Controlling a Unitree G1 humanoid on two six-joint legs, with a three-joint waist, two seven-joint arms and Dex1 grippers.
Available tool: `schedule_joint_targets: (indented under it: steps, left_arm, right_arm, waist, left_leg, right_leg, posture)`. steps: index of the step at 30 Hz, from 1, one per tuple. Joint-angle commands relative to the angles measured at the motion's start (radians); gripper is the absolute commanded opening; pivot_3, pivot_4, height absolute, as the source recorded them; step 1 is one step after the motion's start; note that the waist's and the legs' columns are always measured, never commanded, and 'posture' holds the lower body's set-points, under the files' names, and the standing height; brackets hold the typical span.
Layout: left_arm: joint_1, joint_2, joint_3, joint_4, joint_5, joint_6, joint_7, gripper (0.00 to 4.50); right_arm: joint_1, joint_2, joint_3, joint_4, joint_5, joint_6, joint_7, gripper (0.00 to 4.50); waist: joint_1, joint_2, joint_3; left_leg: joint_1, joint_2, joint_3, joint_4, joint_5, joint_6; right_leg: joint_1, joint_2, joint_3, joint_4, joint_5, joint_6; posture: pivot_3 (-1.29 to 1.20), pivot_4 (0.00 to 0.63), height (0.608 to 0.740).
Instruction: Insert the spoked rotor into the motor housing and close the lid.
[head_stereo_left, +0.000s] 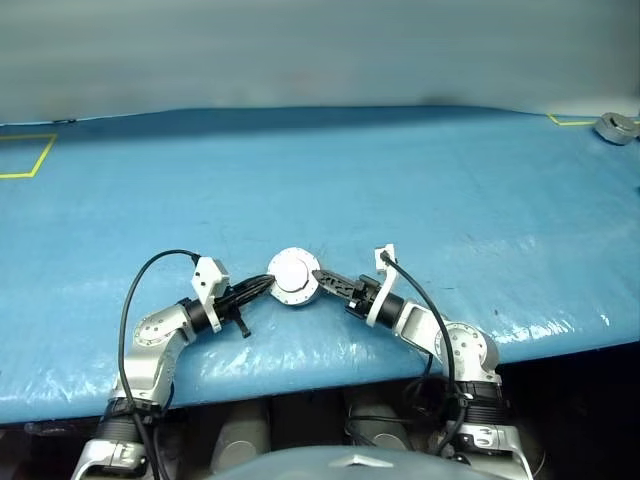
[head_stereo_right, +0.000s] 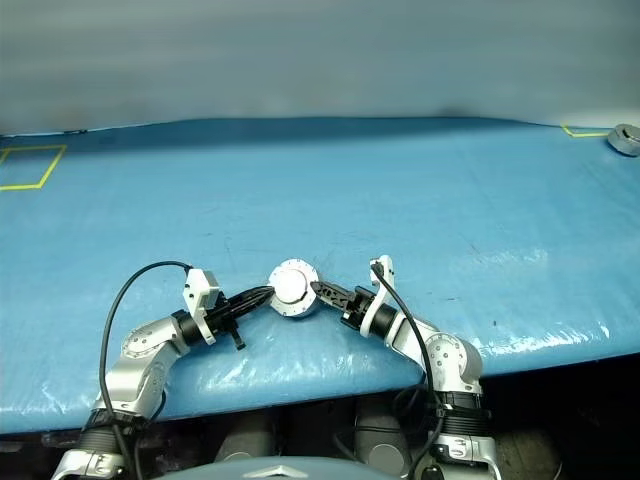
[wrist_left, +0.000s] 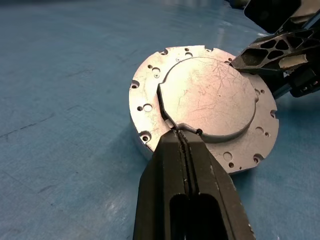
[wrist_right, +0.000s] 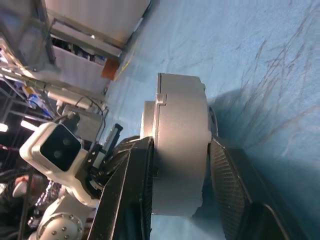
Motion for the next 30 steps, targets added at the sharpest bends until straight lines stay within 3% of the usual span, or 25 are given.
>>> schedule_joint_targets:
  steps: [1, 4, 7, 13, 16, 19, 24, 30]
  left_arm:
    - [0.001, -0.013, 0.035, -0.081, -0.114, 0.098, -0.010, 0.00]
    - [0.002, -0.021, 0.049, -0.087, -0.147, 0.139, 0.000, 0.00]
    - [0.003, -0.032, 0.058, -0.089, -0.167, 0.162, 0.003, 0.63]
    - [0.000, -0.106, 0.095, -0.103, -0.264, 0.214, 0.022, 2.61]
    - [-0.006, -0.198, 0.137, -0.128, -0.404, 0.286, 0.062, 3.60]
    - [-0.005, -0.239, 0.142, -0.154, -0.456, 0.336, 0.079, 4.47]
    - [-0.016, -0.285, 0.144, -0.194, -0.598, 0.474, 0.100, 4.47]
    - [-0.041, -0.304, 0.137, -0.187, -0.652, 0.561, 0.124, 4.47]
  right_arm:
    - [-0.050, 0.039, -0.109, 0.003, 0.116, -0.006, -0.057, 1.31]
    - [-0.091, 0.071, -0.184, 0.000, 0.203, -0.014, -0.116, 1.31]
    - [-0.125, 0.071, -0.226, -0.014, 0.252, -0.017, -0.151, 1.31]
    - [-0.183, 0.093, -0.295, -0.036, 0.397, -0.037, -0.244, 1.31]
    - [-0.197, 0.103, -0.290, -0.077, 0.474, -0.040, -0.271, 1.31]
    - [-0.196, 0.106, -0.273, -0.102, 0.529, -0.047, -0.297, 1.31]
    - [-0.175, 0.107, -0.228, -0.135, 0.582, -0.055, -0.312, 1.31]
    - [-0.137, 0.102, -0.176, -0.155, 0.602, -0.062, -0.311, 1.31]
  waist:
    - [-0.002, 0.000, 0.000]
    - [-0.004, 0.001, 0.002]
    - [-0.006, 0.002, 0.003]
    - [-0.012, 0.003, 0.003]
    - [-0.012, 0.005, 0.005]
    - [-0.012, 0.005, 0.005]
    - [-0.013, 0.005, 0.005]
    - [-0.013, 0.005, 0.005]
  left_leg:
    - [-0.003, 0.000, 0.000, 0.000, 0.000, 0.000]
    - [-0.007, 0.000, 0.000, -0.001, 0.000, 0.000]
    - [-0.009, 0.000, -0.001, -0.002, 0.000, 0.000]
    - [-0.009, 0.000, -0.001, -0.002, -0.001, 0.001]
    - [-0.009, 0.000, -0.001, -0.001, -0.001, 0.001]
    - [-0.011, 0.000, -0.002, 0.000, -0.001, 0.001]
    - [-0.011, 0.000, -0.003, 0.000, -0.001, 0.001]
    - [-0.011, 0.000, -0.005, 0.000, 0.000, 0.001]
  right_leg:
    - [-0.003, 0.000, 0.000, 0.000, 0.000, 0.000]
    - [-0.006, 0.000, 0.000, 0.000, 0.001, 0.001]
    - [-0.008, 0.001, 0.000, 0.000, 0.002, 0.004]
    - [-0.008, 0.001, -0.001, 0.000, 0.002, 0.004]
    - [-0.008, 0.001, -0.001, 0.000, 0.002, 0.004]
    - [-0.008, 0.001, -0.001, 0.000, 0.003, 0.005]
    - [-0.008, 0.001, -0.001, 0.000, 0.003, 0.005]
    - [-0.008, 0.002, -0.002, 0.000, 0.002, 0.004]
  posture:
    - [0.00, 0.150, 0.740]
    - [0.00, 0.150, 0.740]
    - [0.00, 0.150, 0.740]
    - [0.00, 0.150, 0.740]
    - [0.00, 0.150, 0.740]
    - [0.00, 0.150, 0.740]
    - [0.00, 0.150, 0.740]
    - [0.00, 0.150, 0.740]
